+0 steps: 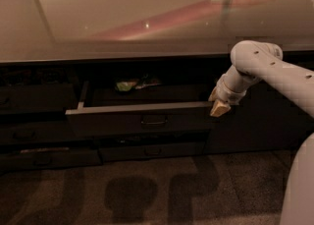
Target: Open top drawer
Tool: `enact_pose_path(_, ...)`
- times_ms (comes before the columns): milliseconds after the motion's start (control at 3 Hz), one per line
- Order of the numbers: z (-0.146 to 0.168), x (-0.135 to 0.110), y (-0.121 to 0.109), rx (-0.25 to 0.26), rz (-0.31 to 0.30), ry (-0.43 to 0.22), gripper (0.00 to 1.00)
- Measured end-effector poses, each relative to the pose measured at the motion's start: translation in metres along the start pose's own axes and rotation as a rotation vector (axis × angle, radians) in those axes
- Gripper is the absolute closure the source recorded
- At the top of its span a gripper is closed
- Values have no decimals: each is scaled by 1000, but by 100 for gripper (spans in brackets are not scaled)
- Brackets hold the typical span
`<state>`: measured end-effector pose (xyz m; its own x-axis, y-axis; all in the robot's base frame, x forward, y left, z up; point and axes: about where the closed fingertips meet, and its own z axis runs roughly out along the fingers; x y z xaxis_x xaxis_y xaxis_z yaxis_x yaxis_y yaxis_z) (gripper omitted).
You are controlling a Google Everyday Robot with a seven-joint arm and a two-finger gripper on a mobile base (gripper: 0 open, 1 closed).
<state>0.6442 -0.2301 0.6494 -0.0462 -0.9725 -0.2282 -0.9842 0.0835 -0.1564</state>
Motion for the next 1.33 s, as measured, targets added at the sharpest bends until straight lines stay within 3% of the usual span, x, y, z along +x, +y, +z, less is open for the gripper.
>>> enact_pose_path(1000, -10, 5, 7, 35, -45, 9, 100)
enact_pose_path(1333, -10, 5, 7, 35, -45, 9, 81)
